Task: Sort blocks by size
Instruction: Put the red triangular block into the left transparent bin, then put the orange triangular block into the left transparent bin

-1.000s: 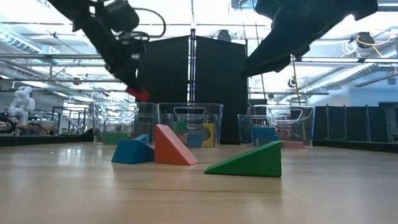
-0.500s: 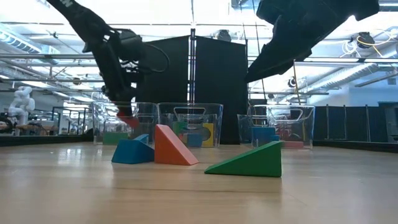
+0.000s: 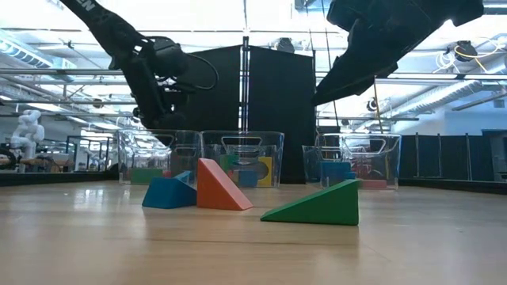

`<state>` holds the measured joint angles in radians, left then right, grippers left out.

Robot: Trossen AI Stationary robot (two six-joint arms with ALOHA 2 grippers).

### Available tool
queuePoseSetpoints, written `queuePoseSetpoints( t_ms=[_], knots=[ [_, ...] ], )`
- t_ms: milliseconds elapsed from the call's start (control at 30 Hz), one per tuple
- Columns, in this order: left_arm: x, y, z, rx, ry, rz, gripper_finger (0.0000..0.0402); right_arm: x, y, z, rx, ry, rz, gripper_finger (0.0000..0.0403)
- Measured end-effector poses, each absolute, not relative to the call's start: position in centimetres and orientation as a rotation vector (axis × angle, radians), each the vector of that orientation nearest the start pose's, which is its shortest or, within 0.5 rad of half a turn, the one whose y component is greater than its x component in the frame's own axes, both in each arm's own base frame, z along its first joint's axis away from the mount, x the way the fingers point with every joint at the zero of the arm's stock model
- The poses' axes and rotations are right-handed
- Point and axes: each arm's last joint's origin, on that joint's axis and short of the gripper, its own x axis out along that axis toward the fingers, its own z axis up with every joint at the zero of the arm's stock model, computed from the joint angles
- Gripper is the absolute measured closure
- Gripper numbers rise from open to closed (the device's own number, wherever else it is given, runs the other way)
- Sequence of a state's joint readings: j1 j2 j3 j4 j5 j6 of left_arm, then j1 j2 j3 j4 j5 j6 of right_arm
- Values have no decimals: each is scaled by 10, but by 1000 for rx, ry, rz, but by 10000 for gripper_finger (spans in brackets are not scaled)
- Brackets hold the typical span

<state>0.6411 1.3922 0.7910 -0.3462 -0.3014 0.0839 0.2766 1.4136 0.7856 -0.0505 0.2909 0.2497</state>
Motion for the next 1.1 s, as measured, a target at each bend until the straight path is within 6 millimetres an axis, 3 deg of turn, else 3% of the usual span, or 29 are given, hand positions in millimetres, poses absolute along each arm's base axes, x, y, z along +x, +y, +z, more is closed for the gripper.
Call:
queuePoseSetpoints(
  t_ms=[167, 367, 600, 867, 1100],
  knots=[
    [207, 166, 197, -88, 1004, 846, 218, 278, 70, 209, 51, 644, -95, 154],
    [207, 161, 202, -132, 964, 865, 215, 281, 71, 207, 55, 631, -93, 154],
    [220, 136, 233, -112, 899, 780, 215, 305, 78, 188, 62, 534, -65, 154],
    [237, 78, 267, -7, 810, 570, 215, 330, 87, 159, 52, 427, 23, 154],
    [246, 9, 260, -20, 802, 301, 215, 337, 92, 134, 101, 451, 107, 154]
  ],
)
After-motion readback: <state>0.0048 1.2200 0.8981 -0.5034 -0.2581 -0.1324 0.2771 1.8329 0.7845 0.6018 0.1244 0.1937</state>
